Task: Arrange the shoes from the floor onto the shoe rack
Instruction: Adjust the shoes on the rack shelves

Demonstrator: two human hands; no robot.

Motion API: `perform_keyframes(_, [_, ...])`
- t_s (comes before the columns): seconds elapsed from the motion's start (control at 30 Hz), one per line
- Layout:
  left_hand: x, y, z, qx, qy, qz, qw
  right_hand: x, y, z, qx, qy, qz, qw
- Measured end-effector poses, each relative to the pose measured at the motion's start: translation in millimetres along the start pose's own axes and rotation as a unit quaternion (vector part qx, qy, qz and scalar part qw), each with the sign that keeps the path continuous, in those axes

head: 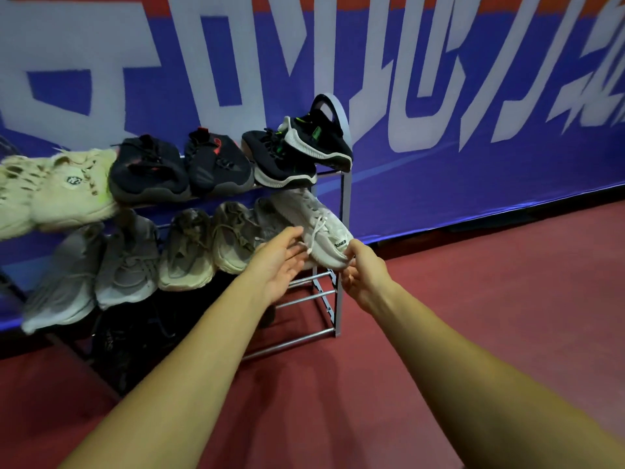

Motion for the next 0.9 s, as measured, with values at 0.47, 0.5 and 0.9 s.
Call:
perform_keyframes(0.47, [-19.8,4.3,-44.4,0.025,0.071,-0.165,0.983,4.4,5.1,13.1,0.011,-0.07,-0.006,0.997])
perform_keyframes(0.5, [-27.3,5.7,-44.8,0.029,0.064,-0.171,0.983,6.5,3.8,14.5,0.003,-0.085,-0.004,0.996])
perform_keyframes(0.9, [-82.3,33.3,-38.3,0.027,0.083,-0.154,0.984,22.4,-1.0,19.7,0.001,-0.246,0.037,0.968])
Point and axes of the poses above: each hand's wrist, its own y-axis away from the middle knuckle, its own x-axis out of the palm, z = x × y, the point moved 5 cm from there along -y, towards the middle knuckle, and after that the axes turned 3 degrees about -z, right-handed, at the moved point
